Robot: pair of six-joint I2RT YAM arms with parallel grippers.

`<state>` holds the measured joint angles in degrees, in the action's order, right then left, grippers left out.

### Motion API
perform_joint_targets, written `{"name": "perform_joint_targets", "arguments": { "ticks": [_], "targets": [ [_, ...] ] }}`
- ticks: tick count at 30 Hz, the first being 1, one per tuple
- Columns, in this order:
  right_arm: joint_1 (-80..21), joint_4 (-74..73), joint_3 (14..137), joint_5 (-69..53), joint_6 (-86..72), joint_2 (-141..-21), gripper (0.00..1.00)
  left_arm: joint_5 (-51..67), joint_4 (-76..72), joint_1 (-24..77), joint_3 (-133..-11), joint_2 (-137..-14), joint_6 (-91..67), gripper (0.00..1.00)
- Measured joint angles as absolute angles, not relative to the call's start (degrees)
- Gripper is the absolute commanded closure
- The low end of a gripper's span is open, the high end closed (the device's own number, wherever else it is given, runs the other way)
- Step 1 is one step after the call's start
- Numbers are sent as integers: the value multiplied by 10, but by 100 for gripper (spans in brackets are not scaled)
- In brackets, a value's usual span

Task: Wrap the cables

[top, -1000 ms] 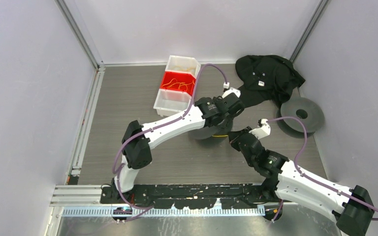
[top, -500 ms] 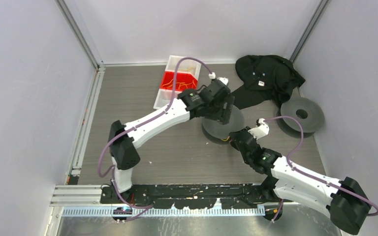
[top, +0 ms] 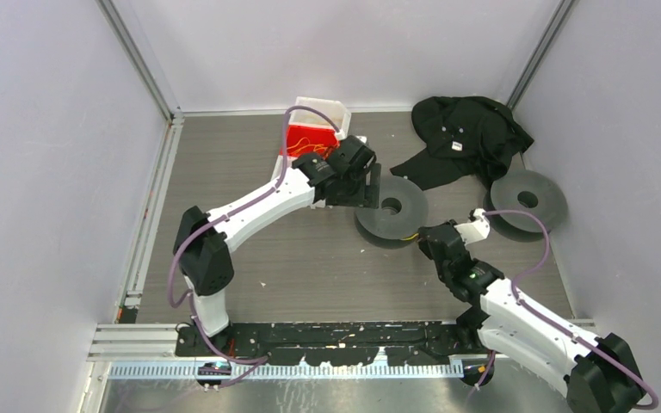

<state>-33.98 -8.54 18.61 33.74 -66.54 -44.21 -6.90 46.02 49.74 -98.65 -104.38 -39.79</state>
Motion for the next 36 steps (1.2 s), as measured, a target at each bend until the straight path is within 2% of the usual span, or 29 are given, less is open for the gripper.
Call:
{"name": "perform_joint_targets", "arguments": {
  "ticks": [10, 19, 26, 33, 34, 36],
  "targets": [
    [-328, -95, 161, 329, -708, -454, 100, 7, 338, 483, -829, -1050, -485, 23],
    [-255, -71, 142, 296, -724, -472, 100, 18, 285, 484, -824, -1067, -491, 24],
    [-164, 1, 151, 227, -714, -568, 100, 27, 281, 484, -824, -1077, -478, 24],
    [-130, 84, 203, 175, -697, -694, 100, 40, 280, 484, -824, -1077, -460, 24],
    [-128, 97, 209, 170, -695, -709, 99, 42, 280, 484, -824, -1077, -458, 24],
    [-124, 119, 222, 163, -692, -736, 90, 46, 280, 484, -824, -1077, -452, 24]
  ]
}}
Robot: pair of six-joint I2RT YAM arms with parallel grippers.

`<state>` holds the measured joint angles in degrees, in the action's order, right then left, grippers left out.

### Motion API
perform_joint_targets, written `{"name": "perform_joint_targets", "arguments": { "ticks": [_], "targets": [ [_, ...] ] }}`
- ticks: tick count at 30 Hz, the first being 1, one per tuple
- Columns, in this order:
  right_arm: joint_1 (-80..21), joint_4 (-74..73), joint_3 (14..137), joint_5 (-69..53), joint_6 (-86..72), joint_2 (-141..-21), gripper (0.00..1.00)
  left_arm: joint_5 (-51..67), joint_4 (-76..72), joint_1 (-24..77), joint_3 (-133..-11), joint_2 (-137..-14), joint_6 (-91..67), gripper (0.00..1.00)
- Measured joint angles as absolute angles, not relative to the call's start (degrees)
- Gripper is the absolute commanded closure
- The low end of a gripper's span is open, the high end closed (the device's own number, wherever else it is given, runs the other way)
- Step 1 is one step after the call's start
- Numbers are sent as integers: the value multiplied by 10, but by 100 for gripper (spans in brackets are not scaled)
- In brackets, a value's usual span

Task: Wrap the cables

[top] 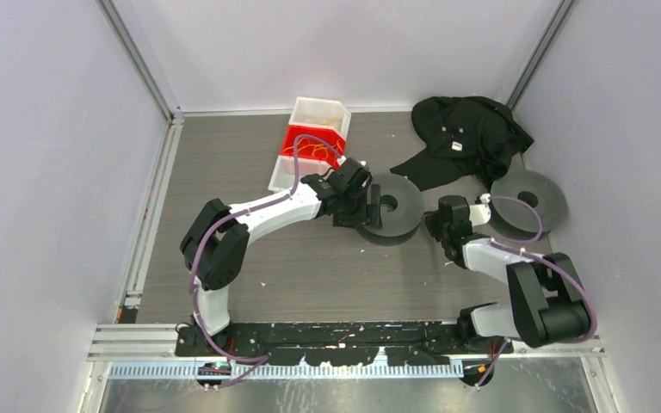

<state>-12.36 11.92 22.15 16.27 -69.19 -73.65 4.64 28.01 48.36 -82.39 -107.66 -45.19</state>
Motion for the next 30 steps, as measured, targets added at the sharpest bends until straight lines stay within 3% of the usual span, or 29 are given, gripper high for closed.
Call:
{"name": "perform_joint_targets", "arguments": {
  "ticks": [4, 10, 16, 24, 30],
  "targets": [
    [-112, 161, 248, 145, -688, -794, 72, 55, 280, 484, -824, -1077, -442, 24],
    [-95, 199, 280, 109, -686, -851, 70, 58, 281, 484, -824, -1077, -427, 24],
    [-81, 187, 291, 96, -671, -847, 61, 56, 282, 484, -824, -1067, -411, 23],
    [-61, 55, 333, 119, -612, -708, 32, 50, 290, 484, -825, -1024, -384, 20],
    [-60, -128, 468, 157, -521, -616, 13, 23, 321, 484, -854, -982, -348, 19]
  ]
}}
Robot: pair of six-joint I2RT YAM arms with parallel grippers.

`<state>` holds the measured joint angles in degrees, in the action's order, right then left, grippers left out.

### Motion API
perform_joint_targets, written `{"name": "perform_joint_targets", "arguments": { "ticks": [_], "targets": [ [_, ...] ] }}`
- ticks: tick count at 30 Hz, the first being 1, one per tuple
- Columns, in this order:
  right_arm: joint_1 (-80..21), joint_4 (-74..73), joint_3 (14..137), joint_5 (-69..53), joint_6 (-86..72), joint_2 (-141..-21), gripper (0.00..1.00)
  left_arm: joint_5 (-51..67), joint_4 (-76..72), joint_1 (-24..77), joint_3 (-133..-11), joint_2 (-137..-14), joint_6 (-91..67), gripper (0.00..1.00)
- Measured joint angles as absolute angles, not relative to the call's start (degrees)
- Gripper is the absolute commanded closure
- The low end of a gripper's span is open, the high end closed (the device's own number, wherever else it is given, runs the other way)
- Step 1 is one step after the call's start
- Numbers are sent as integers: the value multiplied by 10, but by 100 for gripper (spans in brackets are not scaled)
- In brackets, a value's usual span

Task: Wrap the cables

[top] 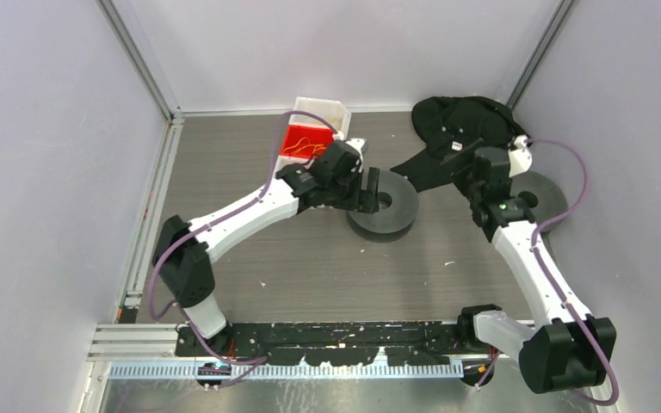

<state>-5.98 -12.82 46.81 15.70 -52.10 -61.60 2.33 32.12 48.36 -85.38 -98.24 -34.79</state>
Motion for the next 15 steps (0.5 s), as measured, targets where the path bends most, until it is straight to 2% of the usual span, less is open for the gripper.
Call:
{"name": "perform_joint_targets", "arguments": {
  "ticks": [4, 7, 11, 15],
  "targets": [
    [-60, -281, 603, 206, -445, -619, 5, -32, 352, 484, -871, -924, -313, 16],
    [-60, -376, 668, 262, -404, -623, 3, -84, 378, 484, -876, -877, -297, 15],
    [-60, -476, 682, 326, -379, -618, 0, -161, 439, 481, -881, -830, -296, 15],
    [-60, -515, 660, 352, -372, -593, 0, -222, 498, 478, -874, -817, -298, 16]
  ]
}}
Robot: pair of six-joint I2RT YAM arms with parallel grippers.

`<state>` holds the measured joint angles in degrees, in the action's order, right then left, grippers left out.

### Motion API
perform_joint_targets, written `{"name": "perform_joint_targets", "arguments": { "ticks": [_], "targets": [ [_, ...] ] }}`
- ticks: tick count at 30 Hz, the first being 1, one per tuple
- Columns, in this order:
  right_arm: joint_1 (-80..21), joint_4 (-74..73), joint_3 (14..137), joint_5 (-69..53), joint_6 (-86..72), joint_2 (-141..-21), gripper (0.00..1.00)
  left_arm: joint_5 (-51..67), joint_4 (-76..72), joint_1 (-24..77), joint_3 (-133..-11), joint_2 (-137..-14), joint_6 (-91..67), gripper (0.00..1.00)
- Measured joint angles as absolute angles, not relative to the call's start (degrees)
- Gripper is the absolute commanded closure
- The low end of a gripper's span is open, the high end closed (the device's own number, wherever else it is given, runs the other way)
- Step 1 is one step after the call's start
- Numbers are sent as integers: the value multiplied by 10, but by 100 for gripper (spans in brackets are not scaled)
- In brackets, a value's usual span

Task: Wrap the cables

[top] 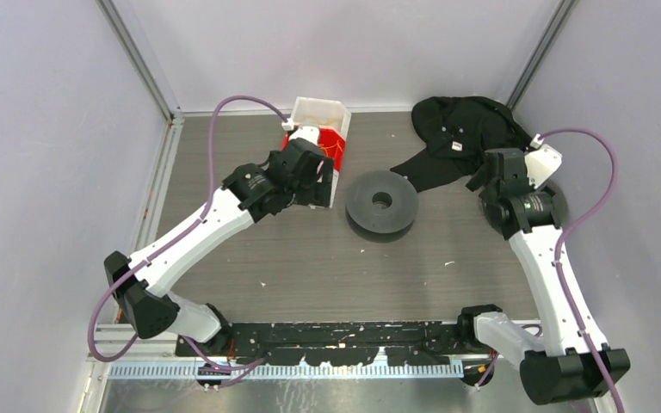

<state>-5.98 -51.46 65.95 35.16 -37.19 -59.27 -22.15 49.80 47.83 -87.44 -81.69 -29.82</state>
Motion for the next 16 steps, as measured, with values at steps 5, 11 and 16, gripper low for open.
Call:
{"name": "perform_joint_targets", "arguments": {
  "ticks": [5, 11, 16],
  "targets": [
    [-60, -507, 606, 355, -367, -526, 0, -265, 531, 477, -819, -800, -314, 16],
    [-60, -491, 591, 355, -367, -518, 0, -303, 552, 477, -801, -796, -331, 18],
    [-60, -481, 590, 354, -367, -525, 0, -318, 552, 477, -801, -796, -338, 19]
  ]
}}
